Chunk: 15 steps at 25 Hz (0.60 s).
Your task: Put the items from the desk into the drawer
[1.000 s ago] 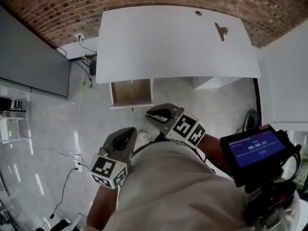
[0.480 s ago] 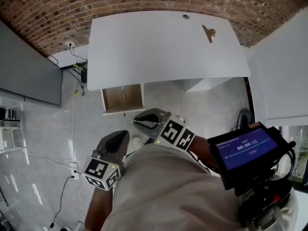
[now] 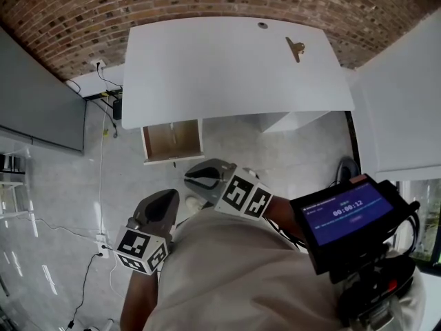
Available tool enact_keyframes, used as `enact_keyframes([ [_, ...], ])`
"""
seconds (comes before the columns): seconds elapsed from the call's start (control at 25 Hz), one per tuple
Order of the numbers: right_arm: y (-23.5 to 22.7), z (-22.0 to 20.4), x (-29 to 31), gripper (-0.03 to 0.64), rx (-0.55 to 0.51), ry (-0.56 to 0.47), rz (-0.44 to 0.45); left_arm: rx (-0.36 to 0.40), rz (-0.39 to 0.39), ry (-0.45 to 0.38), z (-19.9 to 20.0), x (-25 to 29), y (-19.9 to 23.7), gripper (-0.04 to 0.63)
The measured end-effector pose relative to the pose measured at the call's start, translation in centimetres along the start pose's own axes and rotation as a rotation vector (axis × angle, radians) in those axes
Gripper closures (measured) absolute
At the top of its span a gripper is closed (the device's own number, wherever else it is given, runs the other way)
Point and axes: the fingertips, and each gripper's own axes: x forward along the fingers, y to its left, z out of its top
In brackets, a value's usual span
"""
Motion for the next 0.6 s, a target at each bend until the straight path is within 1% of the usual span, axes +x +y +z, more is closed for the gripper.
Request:
enact_keyframes([
  [0.6,0.6,-0.1,0.3,0.591,-0.024,0.008,0.012,-0.013,0.021,0.018,-1.4,-0.4,0.8,0.589],
])
